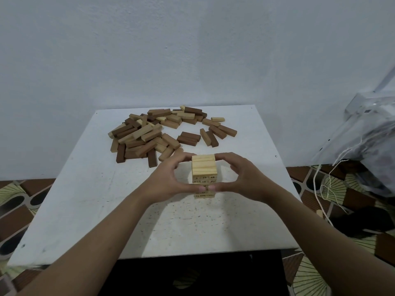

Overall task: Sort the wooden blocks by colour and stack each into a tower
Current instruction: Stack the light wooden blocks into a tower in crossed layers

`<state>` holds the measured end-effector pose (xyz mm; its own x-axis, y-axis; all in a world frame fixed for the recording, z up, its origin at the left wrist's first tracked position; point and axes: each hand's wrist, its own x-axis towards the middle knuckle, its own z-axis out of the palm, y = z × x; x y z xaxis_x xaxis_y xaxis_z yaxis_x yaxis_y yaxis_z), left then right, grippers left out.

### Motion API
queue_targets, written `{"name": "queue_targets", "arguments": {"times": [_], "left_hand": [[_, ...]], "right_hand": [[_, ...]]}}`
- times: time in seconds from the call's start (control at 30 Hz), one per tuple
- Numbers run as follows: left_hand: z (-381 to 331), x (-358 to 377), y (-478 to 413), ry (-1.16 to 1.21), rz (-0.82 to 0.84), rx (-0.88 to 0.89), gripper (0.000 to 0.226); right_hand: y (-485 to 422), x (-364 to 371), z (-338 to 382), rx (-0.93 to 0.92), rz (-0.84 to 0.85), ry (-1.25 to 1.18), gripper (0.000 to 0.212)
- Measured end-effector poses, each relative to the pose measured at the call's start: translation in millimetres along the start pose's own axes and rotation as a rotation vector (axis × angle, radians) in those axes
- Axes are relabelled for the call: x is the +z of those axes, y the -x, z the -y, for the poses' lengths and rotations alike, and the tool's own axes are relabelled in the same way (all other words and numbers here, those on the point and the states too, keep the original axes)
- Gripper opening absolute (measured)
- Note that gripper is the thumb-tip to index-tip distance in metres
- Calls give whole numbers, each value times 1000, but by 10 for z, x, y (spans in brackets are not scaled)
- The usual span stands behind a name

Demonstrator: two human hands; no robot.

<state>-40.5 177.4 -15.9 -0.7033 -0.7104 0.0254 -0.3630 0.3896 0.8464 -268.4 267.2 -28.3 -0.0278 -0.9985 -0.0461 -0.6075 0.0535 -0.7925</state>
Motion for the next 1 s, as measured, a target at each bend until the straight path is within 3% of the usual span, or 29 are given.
{"name": "queue_targets", "arguments": {"times": [0.23,1.0], "left_hand": [[17,4,-38,4,2,24,63],[109,31,-44,25,-20,59,67]], "right_hand": [[-30,42,7,0,-34,-37,76],[5,61,3,20,-49,-72,69]]}}
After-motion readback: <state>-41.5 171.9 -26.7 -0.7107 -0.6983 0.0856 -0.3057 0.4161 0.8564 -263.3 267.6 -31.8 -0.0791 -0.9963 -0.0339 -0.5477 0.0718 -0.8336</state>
